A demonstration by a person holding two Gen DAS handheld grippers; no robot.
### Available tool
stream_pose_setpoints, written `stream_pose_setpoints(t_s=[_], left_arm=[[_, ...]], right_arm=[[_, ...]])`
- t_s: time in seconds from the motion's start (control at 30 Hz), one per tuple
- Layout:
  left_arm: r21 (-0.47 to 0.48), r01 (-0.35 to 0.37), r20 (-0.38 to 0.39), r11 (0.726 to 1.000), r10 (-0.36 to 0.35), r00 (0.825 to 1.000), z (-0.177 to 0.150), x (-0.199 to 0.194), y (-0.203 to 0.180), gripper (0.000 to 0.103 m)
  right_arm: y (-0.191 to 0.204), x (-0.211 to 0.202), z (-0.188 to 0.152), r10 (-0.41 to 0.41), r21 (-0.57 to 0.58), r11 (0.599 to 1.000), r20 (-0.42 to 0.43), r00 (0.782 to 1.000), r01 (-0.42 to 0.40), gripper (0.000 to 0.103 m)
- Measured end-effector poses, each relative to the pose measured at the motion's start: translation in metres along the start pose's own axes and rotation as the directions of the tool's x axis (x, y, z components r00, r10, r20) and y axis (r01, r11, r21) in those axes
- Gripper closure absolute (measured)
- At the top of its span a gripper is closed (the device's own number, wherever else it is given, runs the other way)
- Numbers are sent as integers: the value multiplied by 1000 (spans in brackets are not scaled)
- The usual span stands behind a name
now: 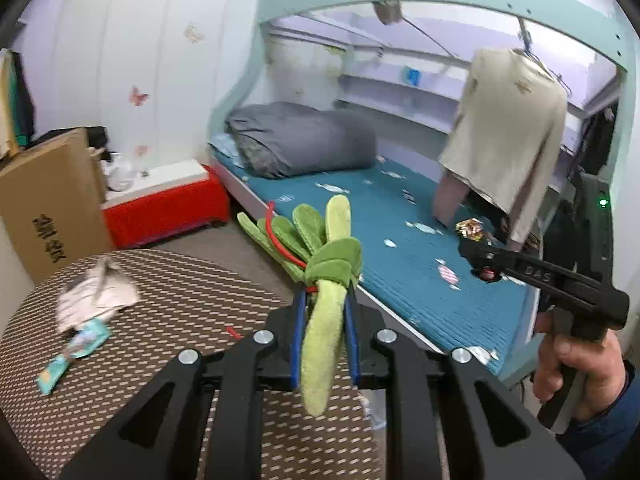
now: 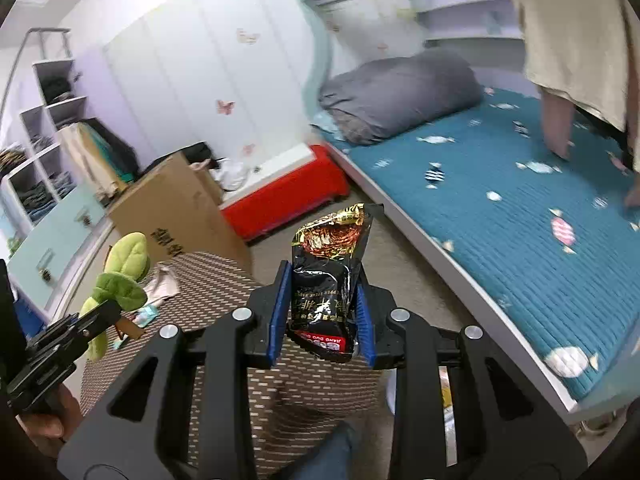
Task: Collect trash
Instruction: 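Carry the green plush and black snack packet toward the bin, then open the left tool over the bin while the right tool releases the packet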
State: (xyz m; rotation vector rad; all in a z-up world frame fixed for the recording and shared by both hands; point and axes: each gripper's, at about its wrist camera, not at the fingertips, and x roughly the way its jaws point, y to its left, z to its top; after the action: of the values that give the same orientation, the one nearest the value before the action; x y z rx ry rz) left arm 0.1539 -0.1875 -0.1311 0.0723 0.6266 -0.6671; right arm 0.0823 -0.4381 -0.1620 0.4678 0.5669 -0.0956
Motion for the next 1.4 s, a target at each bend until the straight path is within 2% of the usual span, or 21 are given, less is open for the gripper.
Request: stream_pose_setpoints(t_s=[0.23,0.43,0.5,0.73,0.87,0.9,0.93,0.97,1.0,1.03,1.07,1.1,1.2,1.27,1.4], left_arm=[[27,63,-78,998,-61,995,0,53,-44,86],[35,88,-170,996,-81,982,-6,106,-72,86],[37,100,-209,994,-90,974,-10,124,-79,86],[18,128,-367,992,-113,923,-30,187,-90,86],[14,148,-421,989,-129,898,-39,213,-93,85],[14,155,-438,988,-133,889,-41,219,-95,83],[21,157,-448,987,-131,885,-43,221,-96,72],[36,157,-451,987,-125,884,-44,223,-98,61],[45,148,-444,988,-113,889,-44,223,-99,29],[56,121,-423,991,-86,902,-44,220,-99,10],[65,99,-392,993,-66,918,-44,216,-98,10],[71,92,-382,993,-58,922,-43,215,-98,10],[80,71,-376,994,-36,926,-41,209,-93,10],[72,59,-356,996,-30,934,-39,201,-88,10],[60,50,-327,997,-28,945,-35,185,-81,10]], right_arm=[[-48,11,-7,-67,70,995,-35,997,69,73],[-81,31,-16,-102,113,987,-90,991,112,73],[-91,39,-21,-107,132,984,-109,988,121,73],[-126,72,-43,-113,207,966,-195,974,153,73],[-141,93,-52,-96,238,959,-242,966,155,71],[-143,96,-53,-93,244,957,-250,964,156,71],[-147,102,-57,-99,252,953,-260,961,166,71],[-150,105,-59,-99,261,950,-265,959,170,63],[-153,107,-62,-101,274,945,-271,957,178,44],[-157,109,-67,-113,287,938,-279,954,195,31],[-159,111,-71,-112,298,934,-287,952,199,26],[-162,112,-74,-106,311,929,-294,950,200,19],[-169,112,-82,-121,343,910,-317,941,233,6],[-170,107,-84,-147,348,900,-323,935,262,6],[-165,97,-84,-162,336,903,-314,936,269,6]])
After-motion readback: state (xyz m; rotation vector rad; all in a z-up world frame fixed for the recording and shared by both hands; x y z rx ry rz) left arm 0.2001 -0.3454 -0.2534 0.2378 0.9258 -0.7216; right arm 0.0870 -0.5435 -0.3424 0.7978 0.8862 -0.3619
